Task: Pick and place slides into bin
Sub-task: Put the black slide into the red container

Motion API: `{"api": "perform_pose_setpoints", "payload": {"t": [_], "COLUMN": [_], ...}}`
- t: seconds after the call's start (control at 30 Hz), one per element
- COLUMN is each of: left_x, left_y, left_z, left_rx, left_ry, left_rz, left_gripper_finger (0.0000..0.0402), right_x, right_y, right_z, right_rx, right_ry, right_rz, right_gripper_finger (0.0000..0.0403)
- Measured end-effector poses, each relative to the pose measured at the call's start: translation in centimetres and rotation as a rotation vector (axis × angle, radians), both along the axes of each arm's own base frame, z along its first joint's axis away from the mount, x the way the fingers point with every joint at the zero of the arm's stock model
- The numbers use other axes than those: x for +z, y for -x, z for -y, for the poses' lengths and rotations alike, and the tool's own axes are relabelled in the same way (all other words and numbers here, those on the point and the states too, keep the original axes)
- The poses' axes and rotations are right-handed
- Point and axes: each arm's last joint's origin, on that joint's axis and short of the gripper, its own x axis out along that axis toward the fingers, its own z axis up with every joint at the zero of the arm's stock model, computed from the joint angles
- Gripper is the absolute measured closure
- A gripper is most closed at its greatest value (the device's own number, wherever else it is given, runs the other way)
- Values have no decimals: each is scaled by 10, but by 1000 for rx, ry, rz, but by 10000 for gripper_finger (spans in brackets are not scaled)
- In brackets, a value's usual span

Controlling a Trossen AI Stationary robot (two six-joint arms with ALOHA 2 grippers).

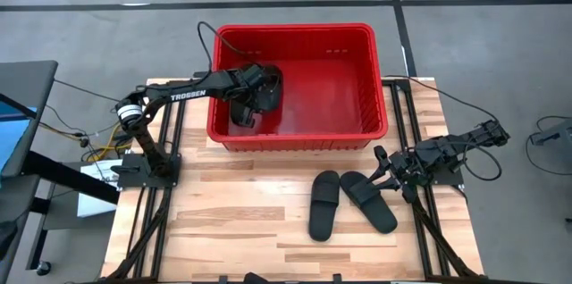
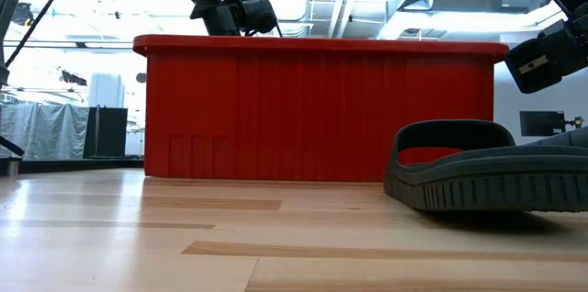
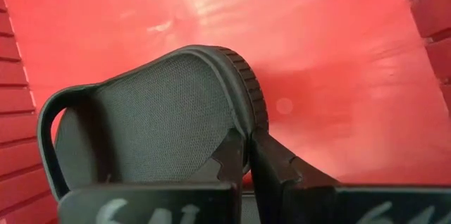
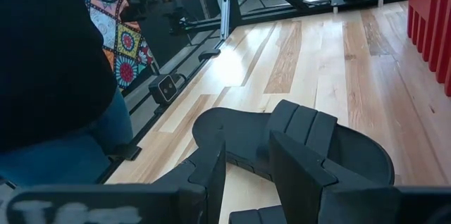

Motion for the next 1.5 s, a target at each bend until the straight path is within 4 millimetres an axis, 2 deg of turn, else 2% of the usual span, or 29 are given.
{"api": "perform_pose_setpoints", "payload": {"t": [0.33,0.8,1.1,1.2,1.3,1.5], "left_x": [-1,-1,1,9,24,78], "left_y": [2,1,2,3,3,2], "left_z": [1,1,1,1,0,0], "left_rx": [1,27,30,53,61,111], "left_ry": [11,16,22,24,15,25], "left_rz": [-23,-12,-24,-49,-64,7], "left_gripper_finger": [396,291,276,276,276,276], "right_x": [0,0,0,0,0,0], "right_y": [0,0,0,0,0,0], "right_z": [0,0,0,0,0,0], "right_rx": [0,0,0,0,0,0], "right_ry": [0,0,0,0,0,0], "right_rz": [0,0,0,0,0,0], "right_gripper_finger": [301,301,301,301,301,301]}}
